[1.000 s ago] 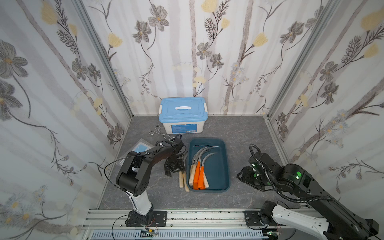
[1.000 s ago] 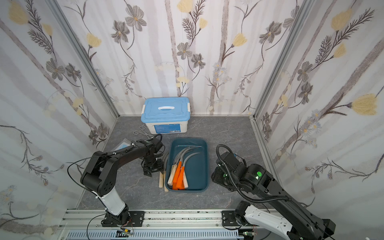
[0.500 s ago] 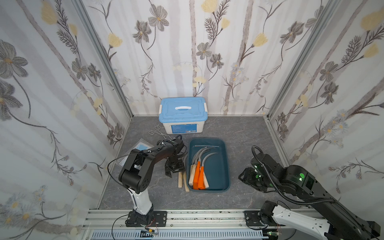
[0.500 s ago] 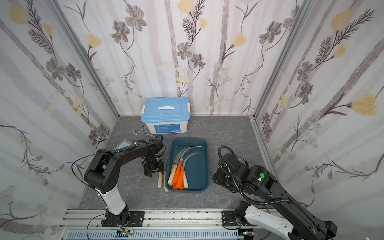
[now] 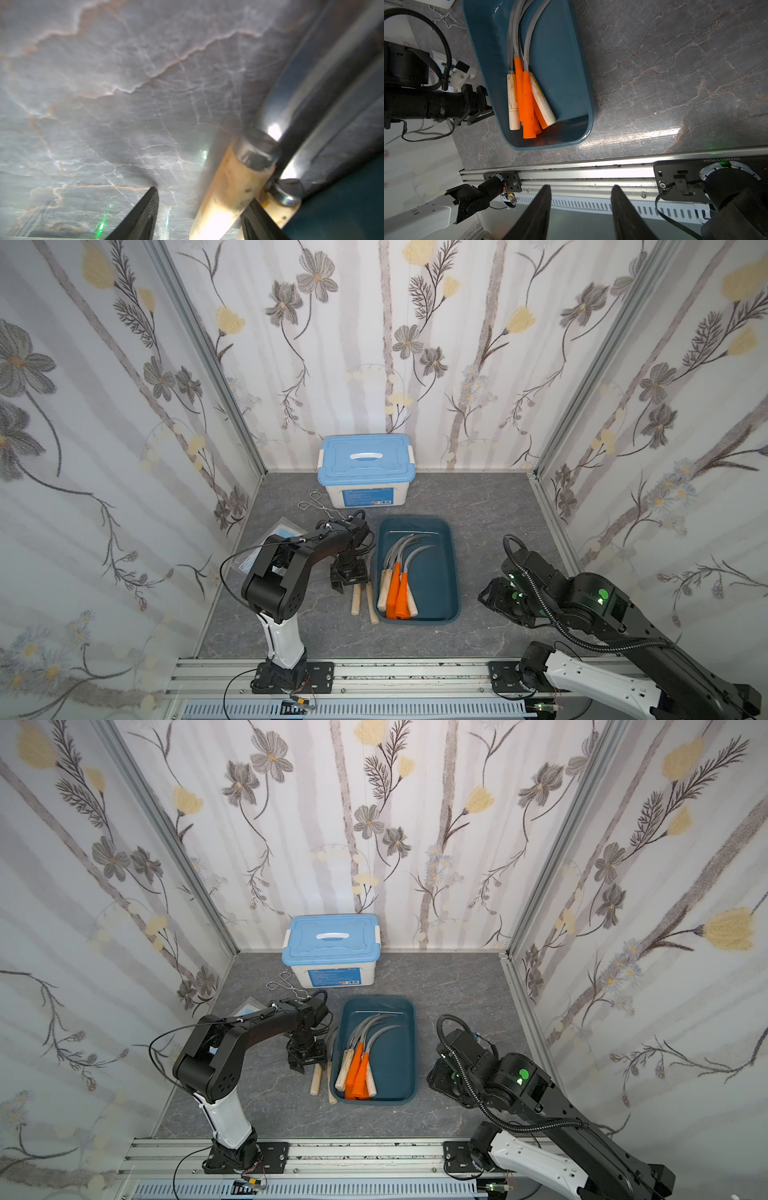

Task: Put small sickles into storage boxes
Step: Pick up the sickle at the center of the board.

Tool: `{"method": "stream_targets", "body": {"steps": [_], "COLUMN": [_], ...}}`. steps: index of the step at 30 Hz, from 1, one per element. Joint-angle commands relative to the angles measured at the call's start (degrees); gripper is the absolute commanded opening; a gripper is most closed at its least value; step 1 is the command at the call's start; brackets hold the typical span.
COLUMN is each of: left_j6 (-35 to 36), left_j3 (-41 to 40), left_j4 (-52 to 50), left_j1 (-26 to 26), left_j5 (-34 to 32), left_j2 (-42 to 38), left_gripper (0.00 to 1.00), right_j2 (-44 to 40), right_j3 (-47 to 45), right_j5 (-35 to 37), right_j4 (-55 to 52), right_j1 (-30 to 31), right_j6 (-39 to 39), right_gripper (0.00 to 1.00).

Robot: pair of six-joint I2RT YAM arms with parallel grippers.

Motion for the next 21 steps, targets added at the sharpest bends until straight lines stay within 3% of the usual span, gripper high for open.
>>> {"method": "stream_targets", "body": {"steps": [1, 11, 21], "left_j6": [-0.06, 0.29, 0.03], "left_j3": [-0.35, 0.09, -1.19], "left_j4": [-1.44, -1.43, -1.71], "left_j1": [0.38, 0.69, 0.48], "left_j5": [-1.81, -1.68, -0.94], "left_j2": [0.38, 1.16, 0.29], "left_gripper": [0.64, 0.6, 0.5], "right_j2": [-0.13, -0.13, -0.13], "right_j3": [-0.21, 0.23, 0.05], "right_j5": [0.64, 0.75, 0.73], "right_j4": [1.28, 0.76, 0.95], "right_j1": [0.04, 0.0, 0.04], "right_j6": [1.23, 1.41, 1.65], "right_gripper": [0.49, 0.49, 0.49]}}
